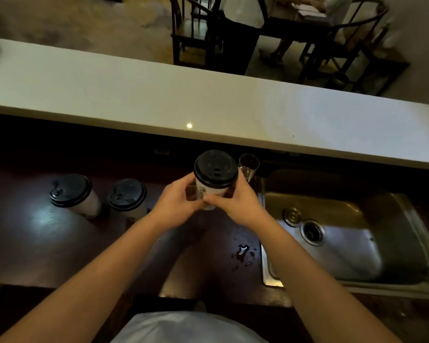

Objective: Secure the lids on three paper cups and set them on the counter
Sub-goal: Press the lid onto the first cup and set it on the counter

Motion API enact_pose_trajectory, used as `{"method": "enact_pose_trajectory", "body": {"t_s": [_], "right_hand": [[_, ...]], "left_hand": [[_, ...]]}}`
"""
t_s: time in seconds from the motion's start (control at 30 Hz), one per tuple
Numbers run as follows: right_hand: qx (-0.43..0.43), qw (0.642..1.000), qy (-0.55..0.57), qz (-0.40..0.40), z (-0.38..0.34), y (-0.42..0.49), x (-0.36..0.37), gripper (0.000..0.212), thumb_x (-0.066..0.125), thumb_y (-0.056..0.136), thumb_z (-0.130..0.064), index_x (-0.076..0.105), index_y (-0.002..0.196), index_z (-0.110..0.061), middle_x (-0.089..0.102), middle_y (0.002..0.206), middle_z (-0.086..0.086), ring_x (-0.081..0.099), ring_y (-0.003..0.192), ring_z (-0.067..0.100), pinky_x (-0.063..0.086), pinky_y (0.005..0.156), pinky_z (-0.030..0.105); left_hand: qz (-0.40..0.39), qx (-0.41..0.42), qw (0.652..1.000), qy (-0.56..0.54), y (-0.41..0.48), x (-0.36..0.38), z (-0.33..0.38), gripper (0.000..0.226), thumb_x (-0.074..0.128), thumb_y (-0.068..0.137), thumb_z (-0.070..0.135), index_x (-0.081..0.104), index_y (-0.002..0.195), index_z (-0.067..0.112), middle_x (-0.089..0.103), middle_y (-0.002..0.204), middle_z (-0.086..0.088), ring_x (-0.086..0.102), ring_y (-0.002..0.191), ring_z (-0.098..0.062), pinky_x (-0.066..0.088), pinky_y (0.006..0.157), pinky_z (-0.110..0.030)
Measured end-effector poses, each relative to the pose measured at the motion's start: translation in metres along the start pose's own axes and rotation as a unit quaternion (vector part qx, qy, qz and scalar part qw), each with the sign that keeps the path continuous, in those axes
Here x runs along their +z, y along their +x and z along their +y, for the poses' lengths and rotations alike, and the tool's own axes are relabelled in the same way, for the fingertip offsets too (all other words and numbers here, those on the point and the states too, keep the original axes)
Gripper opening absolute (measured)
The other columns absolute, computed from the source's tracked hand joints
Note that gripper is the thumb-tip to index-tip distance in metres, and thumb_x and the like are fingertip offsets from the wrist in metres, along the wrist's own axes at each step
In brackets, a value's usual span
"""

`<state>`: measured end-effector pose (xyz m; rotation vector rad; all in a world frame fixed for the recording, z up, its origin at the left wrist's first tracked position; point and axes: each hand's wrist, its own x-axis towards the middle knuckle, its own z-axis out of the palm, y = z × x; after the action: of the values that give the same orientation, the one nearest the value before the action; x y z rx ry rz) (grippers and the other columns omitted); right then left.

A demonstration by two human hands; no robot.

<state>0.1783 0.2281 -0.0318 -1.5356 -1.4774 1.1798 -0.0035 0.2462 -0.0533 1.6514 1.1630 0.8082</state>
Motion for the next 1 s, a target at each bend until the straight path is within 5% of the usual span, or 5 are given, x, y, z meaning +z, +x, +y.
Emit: {"method": "enact_pose_trajectory", "body": {"t_s": [0.17, 0.4, 0.6, 0.77, 1.0], "right_hand": [[-0.034, 0.999, -0.009, 0.029, -0.036, 0.033, -0.013, 0.075, 0.081, 0.082, -0.022, 0.041, 0.146, -0.023, 0.058, 0.142, 0.000, 0.055, 0.131, 0.019, 0.048, 0.109, 0.045], [-0.076, 0.992, -0.047, 0.089, -0.079, 0.071, -0.023, 0.066, 0.073, 0.089, -0.019, 0.041, 0.147, -0.020, 0.058, 0.142, 0.002, 0.052, 0.135, 0.023, 0.047, 0.109, 0.041], [-0.072, 0.988, -0.082, 0.109, -0.088, 0.101, -0.032, 0.055, 0.064, 0.094, -0.015, 0.045, 0.145, -0.020, 0.060, 0.139, 0.003, 0.055, 0.131, 0.022, 0.045, 0.099, 0.028], [-0.048, 0.983, -0.124, 0.124, -0.083, 0.115, -0.036, 0.027, 0.056, 0.098, -0.018, 0.059, 0.124, -0.011, 0.069, 0.119, 0.007, 0.065, 0.106, 0.024, 0.055, 0.094, 0.042], [-0.037, 0.986, -0.119, 0.112, -0.078, 0.123, -0.038, 0.028, 0.049, 0.101, -0.013, 0.060, 0.126, -0.011, 0.070, 0.118, 0.009, 0.065, 0.103, 0.024, 0.053, 0.086, 0.034]], "left_hand": [[0.023, 0.039, 0.999, 0.005, 0.033, -0.028, 0.034, 0.046, 0.079, 0.084, 0.019, 0.061, 0.126, 0.027, 0.070, 0.119, 0.010, 0.066, 0.114, -0.007, 0.052, 0.097, -0.027], [0.071, 0.051, 0.995, 0.041, 0.087, -0.040, 0.055, 0.049, 0.071, 0.089, 0.019, 0.053, 0.135, 0.021, 0.067, 0.130, -0.001, 0.062, 0.124, -0.019, 0.052, 0.104, -0.046], [0.095, 0.026, 0.993, 0.070, 0.121, -0.038, 0.064, 0.049, 0.067, 0.093, 0.014, 0.049, 0.139, 0.019, 0.062, 0.137, -0.002, 0.054, 0.133, -0.023, 0.049, 0.108, -0.046], [0.099, 0.022, 0.991, 0.092, 0.133, -0.034, 0.064, 0.045, 0.062, 0.096, 0.017, 0.049, 0.139, 0.020, 0.063, 0.136, -0.002, 0.057, 0.130, -0.024, 0.050, 0.105, -0.041], [0.100, 0.025, 0.990, 0.098, 0.145, -0.035, 0.060, 0.041, 0.061, 0.097, 0.015, 0.052, 0.136, 0.021, 0.067, 0.131, -0.001, 0.060, 0.128, -0.024, 0.049, 0.100, -0.034]]}}
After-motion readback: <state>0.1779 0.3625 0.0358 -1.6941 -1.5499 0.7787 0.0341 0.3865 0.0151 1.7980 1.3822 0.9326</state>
